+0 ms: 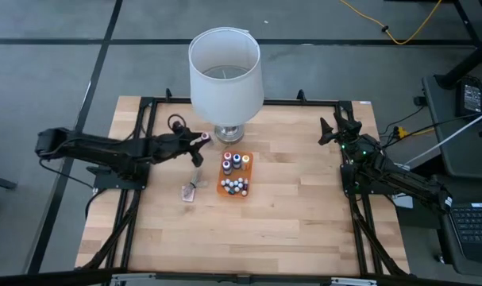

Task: Pick & Place food coloring
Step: Put the large pink food coloring bottle into the orange bin

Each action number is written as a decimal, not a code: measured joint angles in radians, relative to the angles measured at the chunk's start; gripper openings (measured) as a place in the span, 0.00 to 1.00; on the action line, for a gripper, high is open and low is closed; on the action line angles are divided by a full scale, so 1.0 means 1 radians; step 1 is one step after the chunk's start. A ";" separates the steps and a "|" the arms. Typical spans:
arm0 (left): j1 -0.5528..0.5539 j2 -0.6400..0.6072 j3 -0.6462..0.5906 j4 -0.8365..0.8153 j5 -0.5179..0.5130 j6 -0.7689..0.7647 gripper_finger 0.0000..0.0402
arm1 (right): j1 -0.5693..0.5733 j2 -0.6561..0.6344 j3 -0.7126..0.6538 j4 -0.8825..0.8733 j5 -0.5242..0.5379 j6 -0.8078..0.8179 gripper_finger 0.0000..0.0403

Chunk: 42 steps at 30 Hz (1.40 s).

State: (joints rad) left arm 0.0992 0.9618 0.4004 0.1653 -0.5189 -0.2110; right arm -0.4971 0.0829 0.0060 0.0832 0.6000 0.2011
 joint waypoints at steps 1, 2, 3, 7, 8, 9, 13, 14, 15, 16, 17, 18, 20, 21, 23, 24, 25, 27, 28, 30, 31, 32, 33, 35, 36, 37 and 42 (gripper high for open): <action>-0.016 -0.019 0.000 -0.018 -0.009 -0.004 0.27 | 0.000 0.000 0.000 0.000 0.000 0.000 0.80; -0.032 -0.037 0.000 -0.038 -0.021 -0.011 0.27 | 0.000 0.000 0.000 0.000 0.000 0.000 0.80; -0.049 -0.054 0.000 -0.055 -0.034 -0.017 0.27 | 0.000 0.000 0.000 0.000 0.000 0.000 0.80; -0.127 -0.094 0.019 -0.145 -0.070 -0.064 0.27 | 0.000 0.000 0.000 0.000 0.000 0.000 0.80; -0.146 -0.098 0.028 -0.162 -0.073 -0.065 0.27 | 0.000 0.000 0.000 0.000 0.000 0.000 0.80; -0.166 -0.101 0.038 -0.174 -0.077 -0.064 0.27 | 0.000 0.000 0.000 0.000 0.000 0.000 0.80; -0.247 -0.098 0.089 -0.243 -0.131 -0.093 0.27 | 0.000 0.000 0.000 0.000 0.000 0.000 0.80; -0.269 -0.093 0.104 -0.261 -0.148 -0.109 0.27 | 0.000 0.000 0.000 0.000 0.000 0.000 0.80; -0.289 -0.087 0.119 -0.281 -0.164 -0.125 0.27 | 0.000 0.000 0.000 0.000 0.000 0.000 0.80; -0.310 -0.079 0.134 -0.304 -0.177 -0.141 0.27 | 0.000 0.000 0.000 0.000 0.000 0.000 0.80; -0.331 -0.069 0.150 -0.322 -0.189 -0.157 0.27 | 0.000 0.000 0.000 0.000 0.000 0.000 0.80; -0.352 -0.057 0.166 -0.338 -0.199 -0.176 0.27 | 0.000 0.000 0.000 0.000 0.000 0.000 0.80; -0.394 -0.028 0.196 -0.363 -0.224 -0.211 0.27 | 0.000 0.000 0.000 0.000 0.000 0.000 0.80; -0.414 -0.009 0.210 -0.372 -0.233 -0.226 0.27 | 0.000 0.000 0.000 0.000 0.000 0.000 0.80; -0.450 0.032 0.239 -0.388 -0.249 -0.259 0.27 | 0.000 0.000 0.000 0.000 0.000 0.000 0.80; -0.466 0.055 0.256 -0.398 -0.255 -0.280 0.27 | 0.000 0.000 0.000 0.000 0.000 0.000 0.80; -0.479 0.079 0.272 -0.411 -0.259 -0.306 0.27 | 0.000 0.000 0.000 0.000 0.000 0.000 0.80; -0.506 0.133 0.306 -0.442 -0.271 -0.376 0.27 | 0.000 0.000 0.000 0.000 0.000 0.000 0.80; -0.518 0.162 0.322 -0.455 -0.276 -0.413 0.27 | 0.000 0.000 0.000 0.000 0.000 0.000 0.80; -0.538 0.219 0.353 -0.466 -0.280 -0.463 0.27 | 0.000 0.000 0.000 0.000 0.000 0.000 0.80; -0.547 0.249 0.369 -0.465 -0.280 -0.476 0.27 | 0.000 0.000 0.000 0.000 0.000 0.000 0.80; -0.554 0.279 0.386 -0.465 -0.281 -0.488 0.27 | 0.000 0.000 0.000 0.000 0.000 0.000 0.80; -0.560 0.307 0.403 -0.464 -0.285 -0.501 0.27 | 0.000 0.000 0.000 0.000 0.000 0.000 0.80; -0.571 0.362 0.444 -0.464 -0.297 -0.524 0.27 | 0.000 0.000 0.000 0.000 0.000 0.000 0.80; -0.573 0.388 0.465 -0.464 -0.300 -0.533 0.27 | 0.000 0.000 0.000 0.000 0.000 0.000 0.80; -0.574 0.413 0.488 -0.464 -0.301 -0.537 0.27 | 0.000 0.000 0.000 0.000 0.000 0.000 0.80; -0.550 0.536 0.623 -0.478 -0.308 -0.530 0.27 | 0.000 0.000 0.000 0.000 0.000 0.000 0.80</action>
State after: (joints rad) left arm -0.4506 1.4978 1.0230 -0.3122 -0.8273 -0.7412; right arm -0.4972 0.0829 0.0059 0.0834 0.5999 0.2012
